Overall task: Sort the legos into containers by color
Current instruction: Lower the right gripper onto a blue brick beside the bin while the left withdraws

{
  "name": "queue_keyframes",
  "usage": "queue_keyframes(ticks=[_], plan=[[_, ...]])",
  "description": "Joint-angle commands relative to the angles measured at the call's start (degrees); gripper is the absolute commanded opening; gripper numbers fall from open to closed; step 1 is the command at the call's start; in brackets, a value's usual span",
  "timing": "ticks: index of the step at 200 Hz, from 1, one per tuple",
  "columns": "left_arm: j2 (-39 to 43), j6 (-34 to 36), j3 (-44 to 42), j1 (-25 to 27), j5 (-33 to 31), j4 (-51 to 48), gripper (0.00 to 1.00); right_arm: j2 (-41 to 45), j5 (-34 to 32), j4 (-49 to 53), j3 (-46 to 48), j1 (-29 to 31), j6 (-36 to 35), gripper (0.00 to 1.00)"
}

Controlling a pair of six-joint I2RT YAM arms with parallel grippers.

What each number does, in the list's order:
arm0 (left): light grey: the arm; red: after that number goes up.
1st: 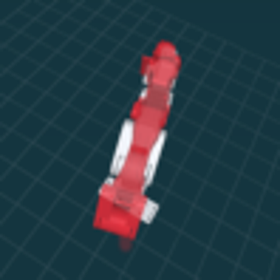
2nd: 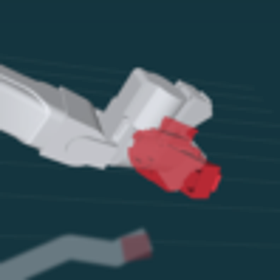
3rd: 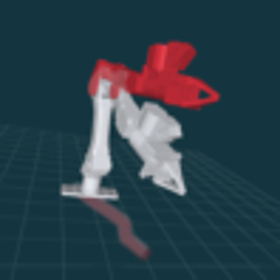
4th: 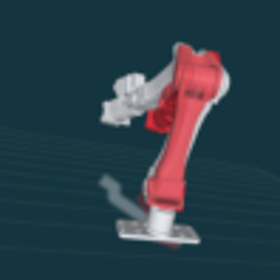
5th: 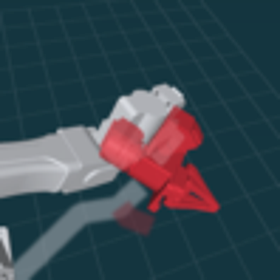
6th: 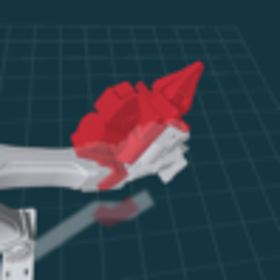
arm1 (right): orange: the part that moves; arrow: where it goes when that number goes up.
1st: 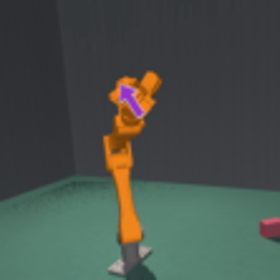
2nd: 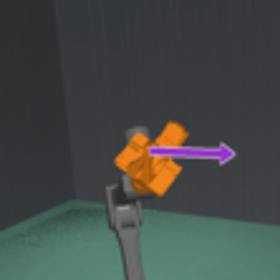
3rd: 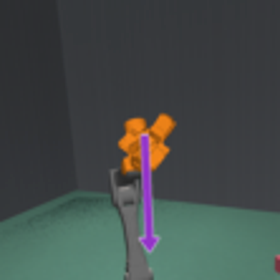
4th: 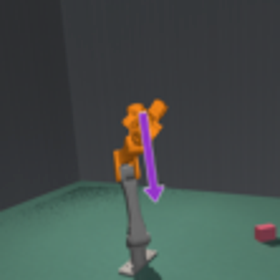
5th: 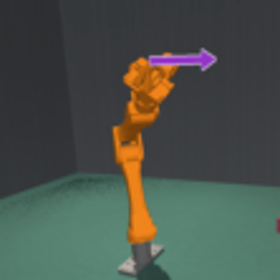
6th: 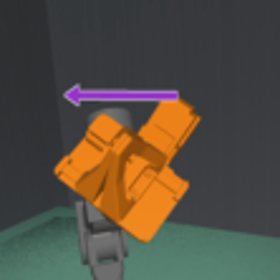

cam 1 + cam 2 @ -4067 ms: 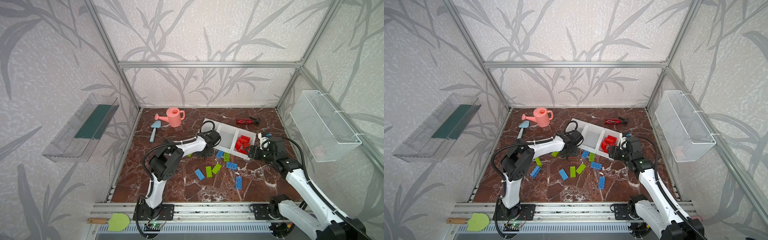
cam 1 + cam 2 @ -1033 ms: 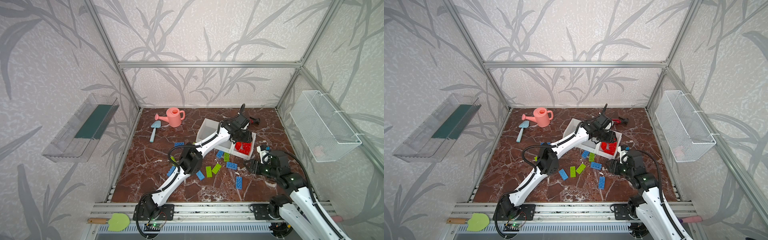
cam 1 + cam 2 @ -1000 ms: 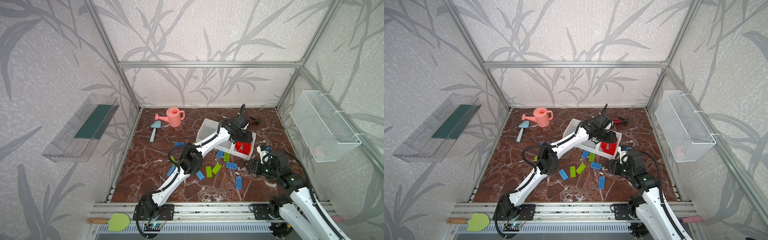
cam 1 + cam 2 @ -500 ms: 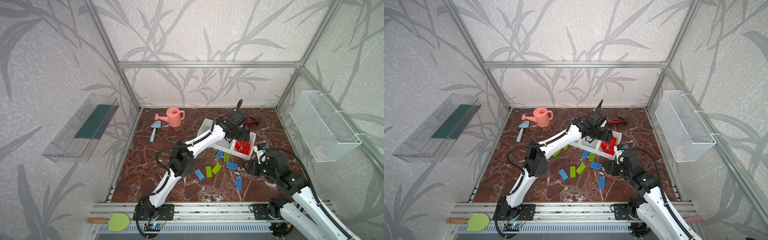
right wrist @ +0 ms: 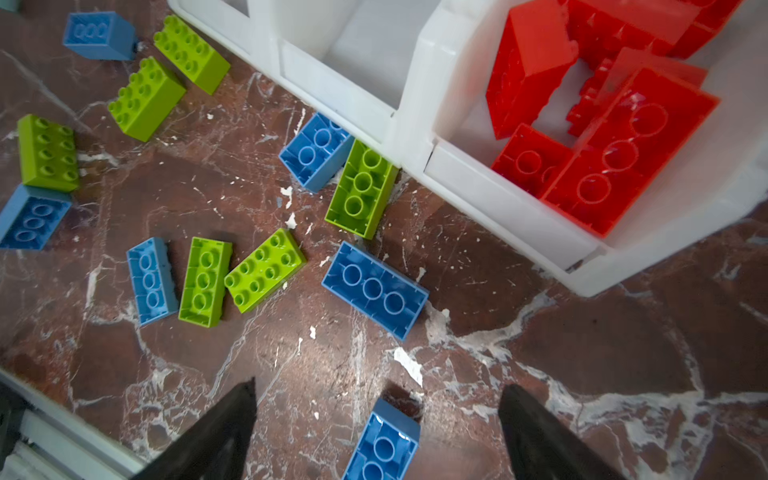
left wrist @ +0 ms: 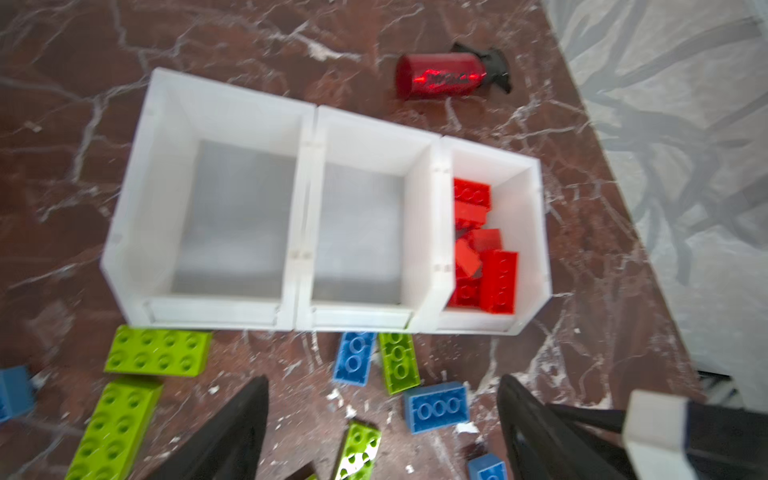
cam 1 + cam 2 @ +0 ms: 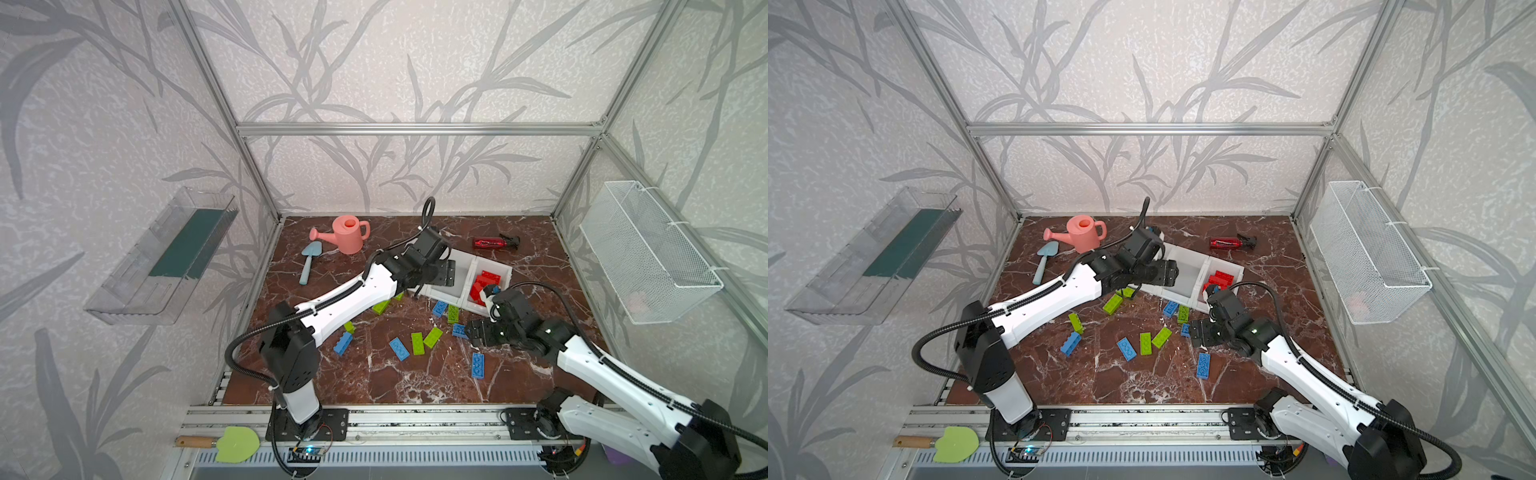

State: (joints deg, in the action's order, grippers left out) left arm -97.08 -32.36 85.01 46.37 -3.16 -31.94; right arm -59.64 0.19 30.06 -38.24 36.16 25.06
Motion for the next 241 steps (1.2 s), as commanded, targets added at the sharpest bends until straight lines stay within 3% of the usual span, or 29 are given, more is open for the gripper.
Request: queue_keyframes(ticks=[1,48,111,180,241], plan=[[5.4,-2.1,-6.9,-0.5,-5.5,1.1,0.87,-4.0,-6.6,-1.4,-2.3,3.7,3.1,0.99],[15.0,-5.2,-18.5,-1.6,-10.0,-0.7,0.9,-15.0,-16.4,-1.8,-6.0,10.0,17.0,1.0],[21.6,-7.1,-26.2,-1.7,-10.3,-2.1,0.9,-22.6,-20.2,1.0,-8.6,10.2,29.2,0.99],[22.1,-8.5,-27.7,-1.6,-7.4,-1.1,0.9,-28.2,-21.0,1.3,-10.6,10.2,34.5,0.97],[21.8,-8.6,-27.7,-1.6,-7.2,-1.4,0.9,-31.5,-20.0,-0.1,-10.2,10.2,37.5,0.86]])
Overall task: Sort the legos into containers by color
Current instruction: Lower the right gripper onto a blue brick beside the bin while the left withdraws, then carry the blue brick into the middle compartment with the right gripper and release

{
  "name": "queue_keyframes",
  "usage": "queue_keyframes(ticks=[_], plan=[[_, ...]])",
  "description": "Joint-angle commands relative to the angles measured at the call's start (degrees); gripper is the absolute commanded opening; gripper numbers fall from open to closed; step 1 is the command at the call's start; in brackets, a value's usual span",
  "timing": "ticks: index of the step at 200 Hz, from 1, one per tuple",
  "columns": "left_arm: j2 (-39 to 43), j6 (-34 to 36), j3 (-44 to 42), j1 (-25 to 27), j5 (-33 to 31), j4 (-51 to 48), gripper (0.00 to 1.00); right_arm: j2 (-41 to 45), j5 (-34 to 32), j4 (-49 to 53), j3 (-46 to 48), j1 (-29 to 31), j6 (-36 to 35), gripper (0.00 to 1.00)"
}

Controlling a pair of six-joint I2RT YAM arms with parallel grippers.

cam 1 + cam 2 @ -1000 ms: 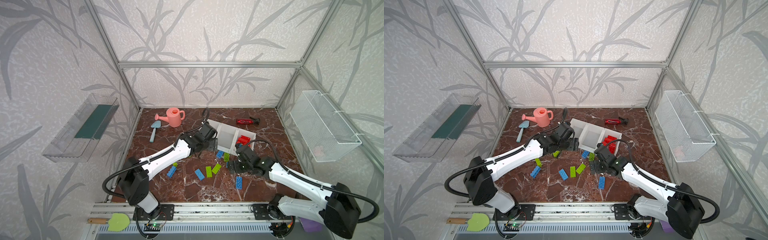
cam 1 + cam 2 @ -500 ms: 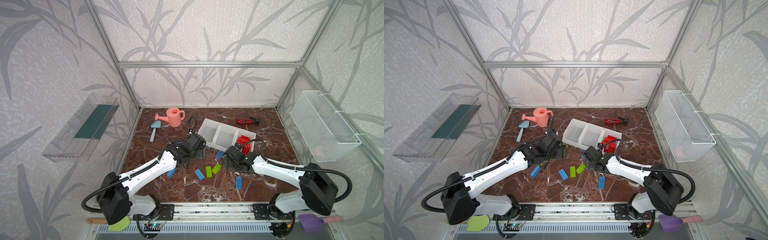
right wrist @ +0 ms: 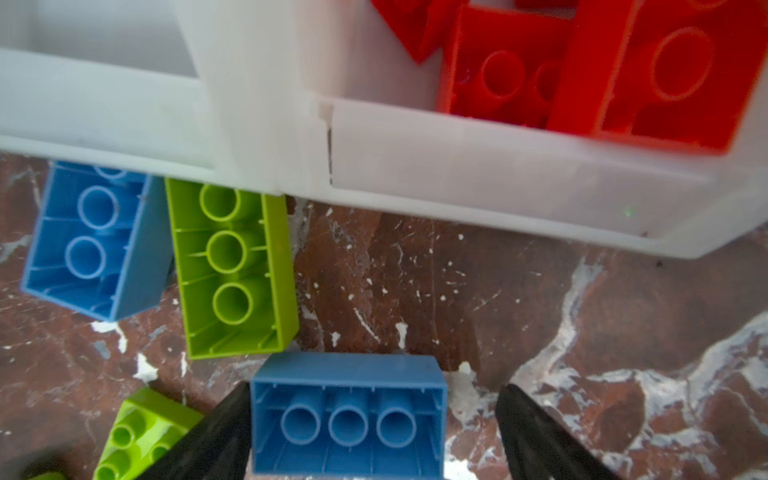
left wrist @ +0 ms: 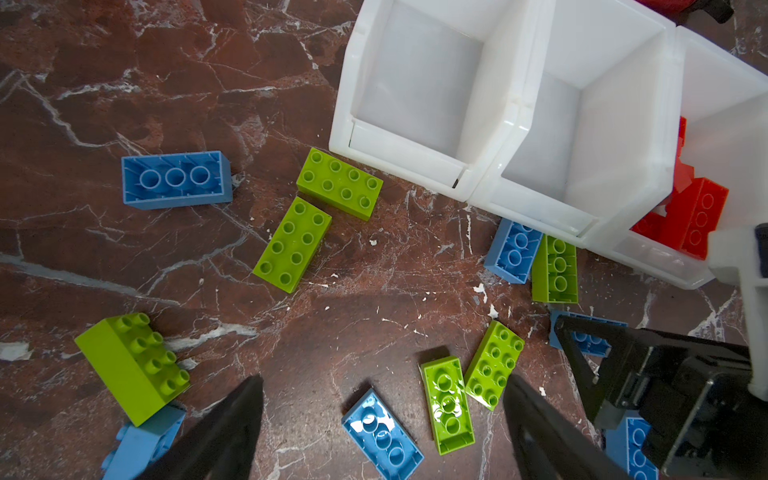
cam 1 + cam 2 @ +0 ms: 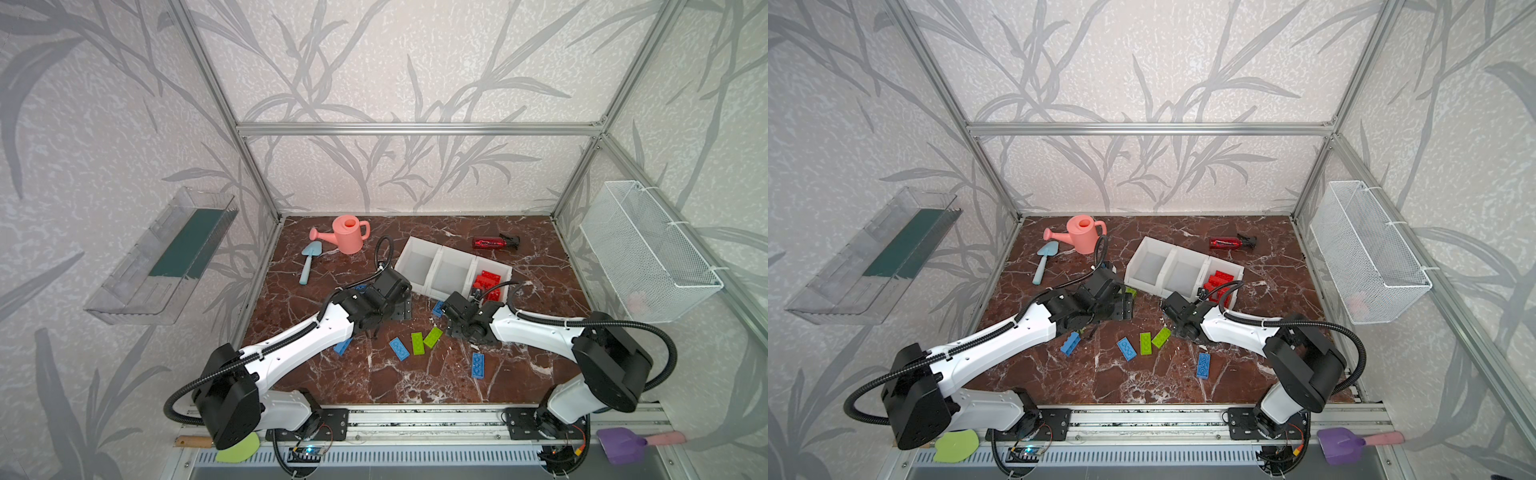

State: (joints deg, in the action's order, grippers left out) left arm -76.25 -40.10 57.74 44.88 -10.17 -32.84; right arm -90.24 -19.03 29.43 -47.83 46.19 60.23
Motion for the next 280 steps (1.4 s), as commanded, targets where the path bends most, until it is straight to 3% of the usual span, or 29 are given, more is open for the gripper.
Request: queue_keyframes(ticks=[1,82,127,183,214,280], plan=[[1.1,-0.9,-0.4,-0.1,-0.2,-0.5,0.9,-0.9,-0.7,0.5,-0.6,0.2,2.4,0.86],[1.2,-1.5,-0.4,0.0,1.0,-0.8,0.9,0.8,-0.1,0.9,0.5,0.2,2.0,0.61],[3.8,-2.4,-2.6,-0.1,1.0,-1.9,0.9,5.7,-0.1,3.6,-0.5,0.2,-1.4,0.61],[8.1,-3.4,-7.0,-0.1,0.1,-3.3,0.9,12.0,2.0,5.4,-3.7,0.2,-10.6,0.6],[9.8,-4.1,-8.8,-0.2,-1.4,-5.0,0.9,15.4,2.3,1.2,-4.2,0.2,-17.7,0.59],[14.9,-7.2,-14.0,-0.2,-3.8,-7.0,0.95,13.7,13.2,-0.8,-13.4,-6.0,-29.4,0.58]])
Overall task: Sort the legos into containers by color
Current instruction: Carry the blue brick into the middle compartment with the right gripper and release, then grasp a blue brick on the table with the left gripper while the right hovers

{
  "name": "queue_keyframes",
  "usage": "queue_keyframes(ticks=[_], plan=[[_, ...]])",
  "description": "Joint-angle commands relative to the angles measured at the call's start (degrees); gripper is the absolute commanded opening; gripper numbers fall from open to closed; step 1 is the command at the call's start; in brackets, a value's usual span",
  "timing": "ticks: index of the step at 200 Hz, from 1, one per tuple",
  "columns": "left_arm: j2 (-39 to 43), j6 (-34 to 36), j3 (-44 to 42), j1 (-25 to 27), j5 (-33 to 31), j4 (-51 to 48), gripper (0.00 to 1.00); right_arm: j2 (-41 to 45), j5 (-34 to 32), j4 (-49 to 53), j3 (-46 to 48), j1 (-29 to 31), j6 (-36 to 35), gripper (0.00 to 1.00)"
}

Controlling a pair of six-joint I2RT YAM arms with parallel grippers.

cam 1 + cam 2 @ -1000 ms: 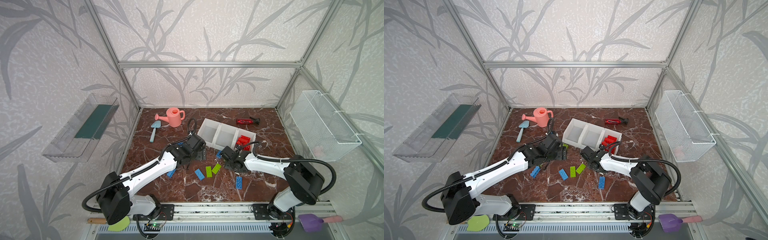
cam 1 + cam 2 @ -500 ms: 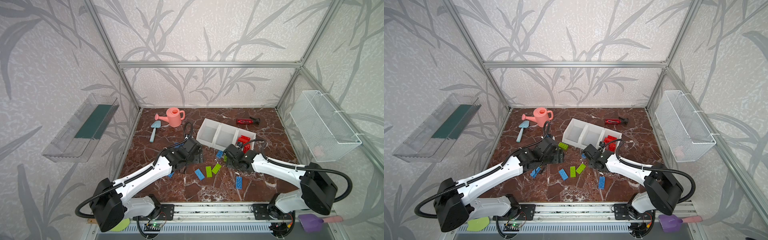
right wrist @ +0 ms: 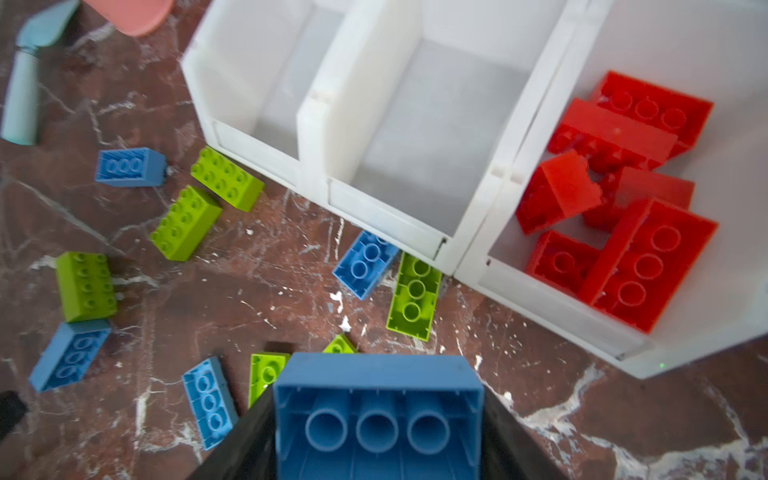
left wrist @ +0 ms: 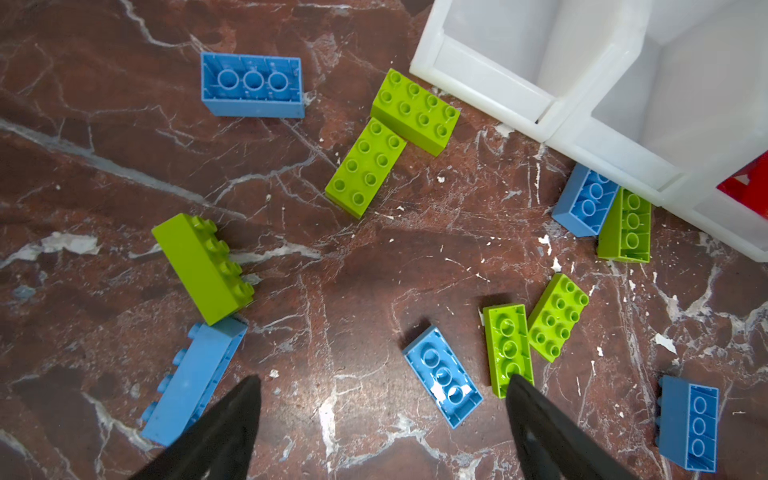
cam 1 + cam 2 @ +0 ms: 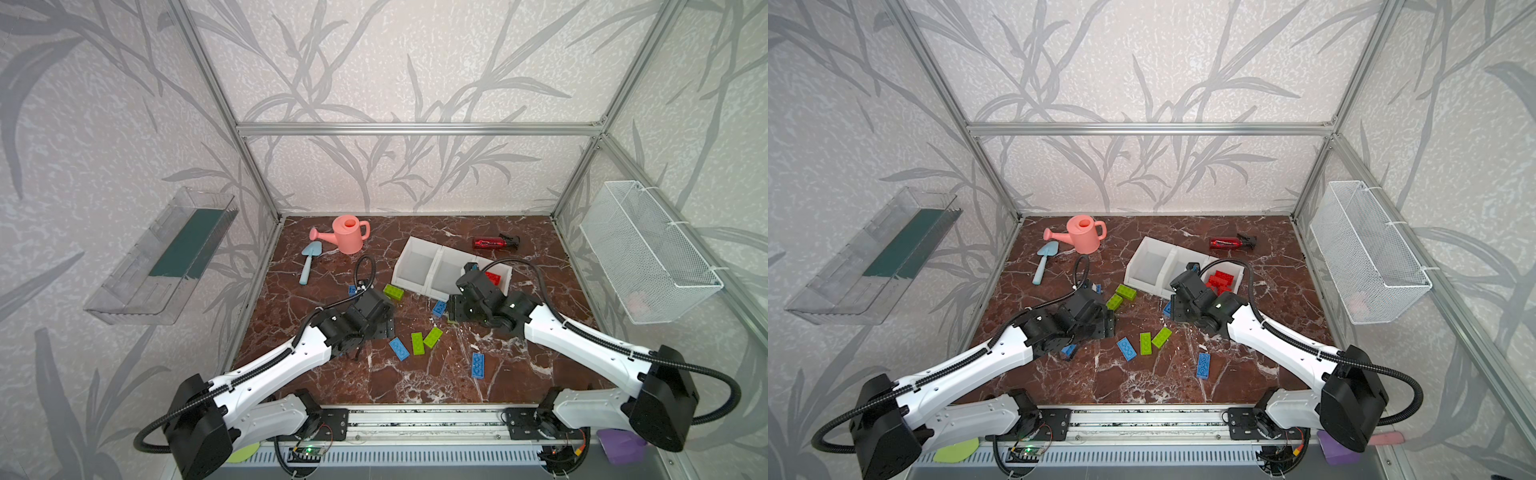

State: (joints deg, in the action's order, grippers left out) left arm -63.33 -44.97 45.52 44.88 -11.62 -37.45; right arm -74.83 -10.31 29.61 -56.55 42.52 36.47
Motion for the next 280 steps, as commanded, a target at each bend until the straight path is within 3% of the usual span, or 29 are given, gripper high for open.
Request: queue_keyframes(ticks=[1,14,80,148,188,223,257,280], plan=[[2.0,-2.3,-1.9,-0.2,-2.4,-2.4,0.95,-1.9,4.5,-0.9,-4.8,-2.4,-5.8,0.58],[2.9,-2.2,-2.9,-0.2,-2.3,-2.5,0.99,-4.1,6.3,-0.5,-7.4,-4.1,-7.3,0.58],[7.7,-3.1,-5.5,-0.3,-7.9,-2.1,0.99,-15.7,10.3,-1.4,-18.1,-12.1,-12.1,0.56],[5.7,-3.7,-6.2,-0.6,-6.3,-2.1,0.99,-26.1,10.3,0.8,-26.0,-14.9,-14.3,0.56],[4.1,-1.8,-7.5,-0.6,-4.3,-0.5,0.99,-27.8,10.0,-1.3,-24.2,-16.0,-12.8,0.63],[0.8,-0.3,-5.7,-0.4,-1.4,-2.2,0.99,-27.2,9.7,-1.8,-23.7,-16.2,-13.2,0.74],[-1.0,-1.5,-5.7,-0.4,0.6,-1.1,0.99,-26.6,9.7,-1.6,-23.5,-16.2,-13.3,0.84],[-1.4,-3.0,-6.8,-0.3,2.1,1.1,0.98,-25.4,9.7,-1.5,-23.0,-16.3,-13.7,0.85]])
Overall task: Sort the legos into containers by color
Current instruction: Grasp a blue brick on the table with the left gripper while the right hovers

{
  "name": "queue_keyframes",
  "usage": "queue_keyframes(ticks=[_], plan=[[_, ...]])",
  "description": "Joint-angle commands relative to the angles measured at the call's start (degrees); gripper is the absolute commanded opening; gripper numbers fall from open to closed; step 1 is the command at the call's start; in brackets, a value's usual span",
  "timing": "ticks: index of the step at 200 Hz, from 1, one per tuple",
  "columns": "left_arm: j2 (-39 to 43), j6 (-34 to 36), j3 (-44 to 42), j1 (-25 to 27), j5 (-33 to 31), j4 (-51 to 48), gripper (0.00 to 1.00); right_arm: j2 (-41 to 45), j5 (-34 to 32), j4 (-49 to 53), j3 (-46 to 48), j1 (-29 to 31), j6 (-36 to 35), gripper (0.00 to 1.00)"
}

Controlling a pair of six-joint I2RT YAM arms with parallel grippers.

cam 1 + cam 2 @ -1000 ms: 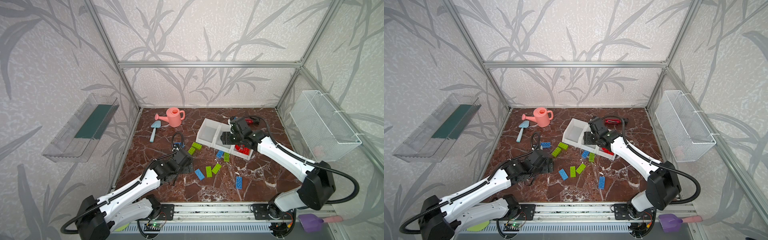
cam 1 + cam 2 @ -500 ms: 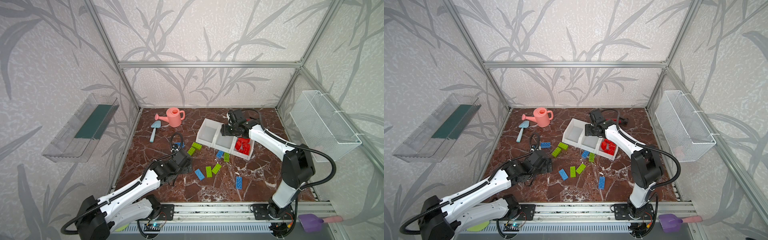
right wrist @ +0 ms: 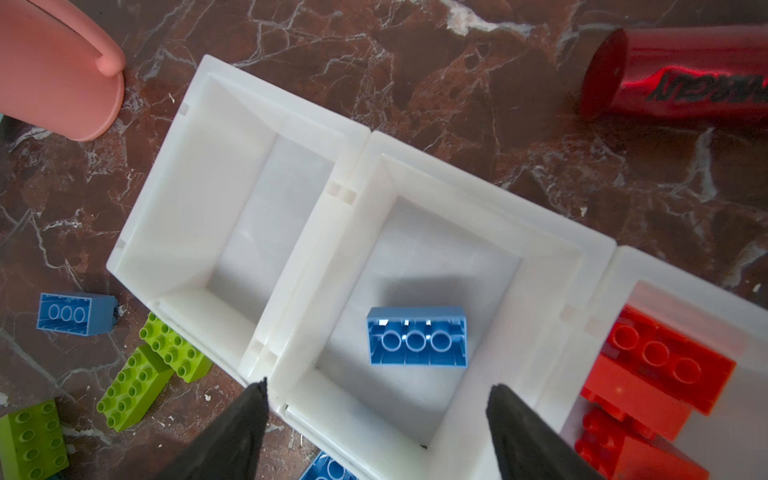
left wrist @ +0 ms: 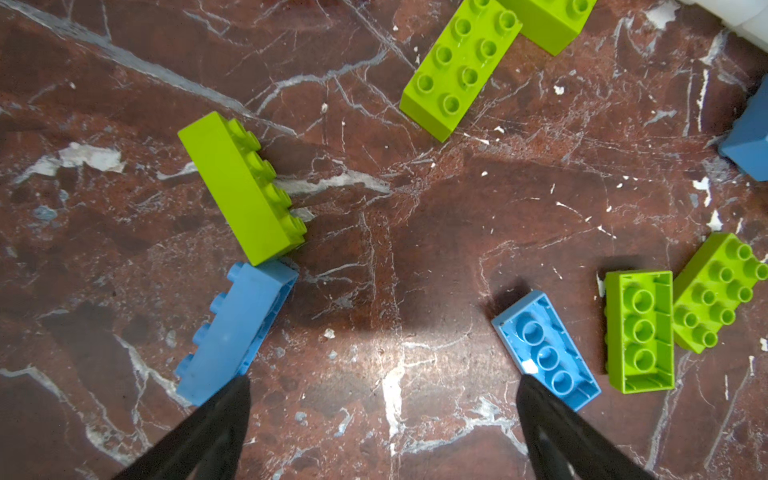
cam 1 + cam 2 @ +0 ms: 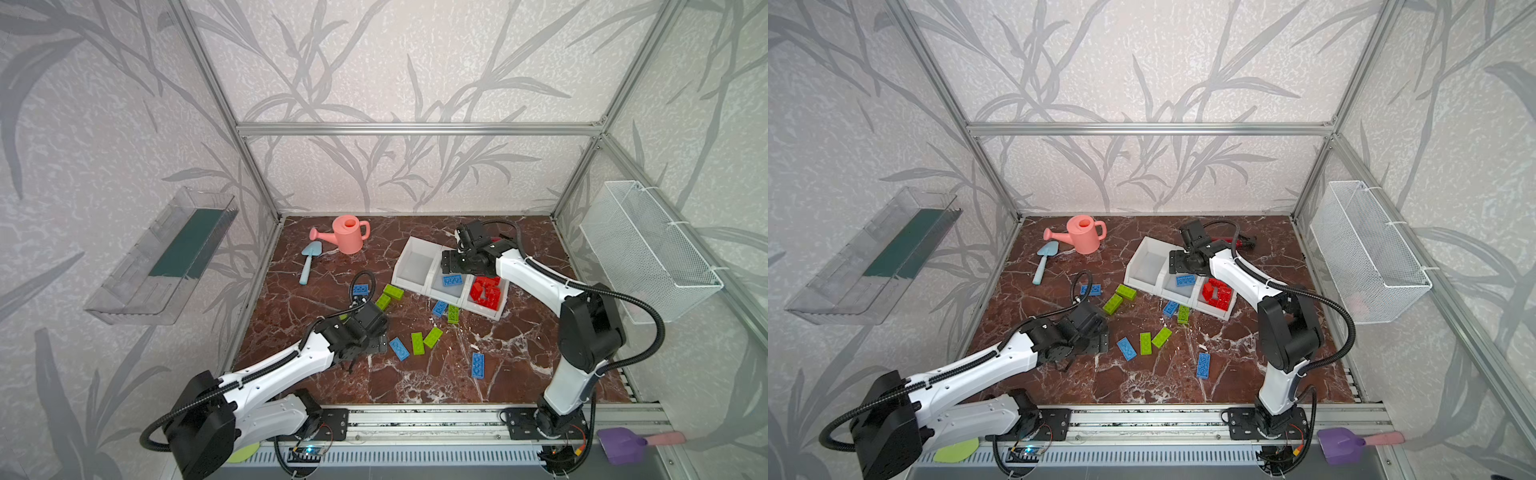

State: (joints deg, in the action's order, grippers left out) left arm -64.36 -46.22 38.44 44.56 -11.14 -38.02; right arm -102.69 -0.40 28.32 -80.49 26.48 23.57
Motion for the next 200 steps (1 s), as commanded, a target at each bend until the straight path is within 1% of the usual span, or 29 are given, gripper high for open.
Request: queue_keyframes(ticks=[1,29,74,113,170,200], plan=[[-0.4,-1.9,0.2,0.0,1.7,1.8,0.98,2.6,-0.2,-0.2,1.0,-0.3,-0.9,0.85],[-2.4,-3.9,-0.1,0.4,3.7,4.3,0.95,4.6,-0.1,-0.7,3.1,-0.3,-1.2,0.85],[-9.2,-7.6,2.1,1.6,3.4,5.4,0.94,10.4,0.6,-1.6,8.2,-0.3,-1.8,0.85],[-14.9,-8.7,5.2,2.9,3.6,6.8,0.94,13.9,0.7,-2.2,12.3,-0.4,-3.1,0.85],[-22.2,-9.7,9.5,4.5,3.5,7.3,0.94,14.9,1.7,-2.9,15.4,-0.6,-4.7,0.84],[-24.7,-9.7,10.3,4.7,4.4,8.2,0.88,15.0,2.4,-2.8,15.9,-1.2,-5.5,0.84]])
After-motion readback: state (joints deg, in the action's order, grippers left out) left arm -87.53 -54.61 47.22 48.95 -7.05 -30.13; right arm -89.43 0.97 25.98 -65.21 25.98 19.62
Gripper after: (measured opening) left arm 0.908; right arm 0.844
